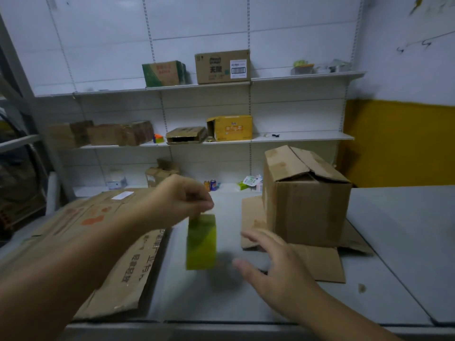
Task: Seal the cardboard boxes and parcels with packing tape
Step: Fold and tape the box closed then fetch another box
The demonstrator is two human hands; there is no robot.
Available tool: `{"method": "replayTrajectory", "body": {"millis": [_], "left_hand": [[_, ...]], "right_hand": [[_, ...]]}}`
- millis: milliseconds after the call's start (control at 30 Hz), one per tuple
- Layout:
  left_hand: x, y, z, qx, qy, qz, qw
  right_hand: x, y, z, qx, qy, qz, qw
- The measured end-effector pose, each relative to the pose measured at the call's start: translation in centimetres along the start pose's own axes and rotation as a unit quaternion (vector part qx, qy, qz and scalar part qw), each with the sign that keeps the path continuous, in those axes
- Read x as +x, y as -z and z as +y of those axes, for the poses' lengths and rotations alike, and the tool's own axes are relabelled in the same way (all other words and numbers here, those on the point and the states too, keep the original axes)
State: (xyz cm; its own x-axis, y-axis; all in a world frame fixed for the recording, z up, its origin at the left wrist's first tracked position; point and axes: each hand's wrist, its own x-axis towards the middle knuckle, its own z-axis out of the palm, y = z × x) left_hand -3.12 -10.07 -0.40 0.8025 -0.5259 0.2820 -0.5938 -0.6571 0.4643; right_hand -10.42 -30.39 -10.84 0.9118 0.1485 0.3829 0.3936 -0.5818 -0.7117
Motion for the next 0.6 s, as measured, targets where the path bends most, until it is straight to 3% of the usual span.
{"method": "replayTrajectory", "body": {"millis": [100, 233, 333, 433, 600], "left_hand": [[0.0, 1.6, 3.3, -0.235, -0.011, 0.049, 0.971], [0.5, 1.6, 6.8, -0.388, -0.012, 0.098, 0.916], [0.8, 0.7, 8.6, -0.441, -0.019, 0.065, 0.895], [1.4, -0.7, 10.5, -0.444, -0.023, 0.026, 0.895], [4.0, -2.0, 12.3, -0.429, 0.03, 0.025, 0.903]], "right_hand": [[1.5, 1.2, -3.6, 0.155, -0.016, -0.046, 0.987], [1.8, 3.9, -4.5, 0.353, -0.013, -0.12, 0.928], [1.2, 6.1, -3.9, 0.422, -0.015, -0.136, 0.896], [0.6, 8.0, -3.1, 0.465, -0.011, -0.154, 0.872], [0.1, 11.6, -2.9, 0.385, -0.048, -0.143, 0.911]]}}
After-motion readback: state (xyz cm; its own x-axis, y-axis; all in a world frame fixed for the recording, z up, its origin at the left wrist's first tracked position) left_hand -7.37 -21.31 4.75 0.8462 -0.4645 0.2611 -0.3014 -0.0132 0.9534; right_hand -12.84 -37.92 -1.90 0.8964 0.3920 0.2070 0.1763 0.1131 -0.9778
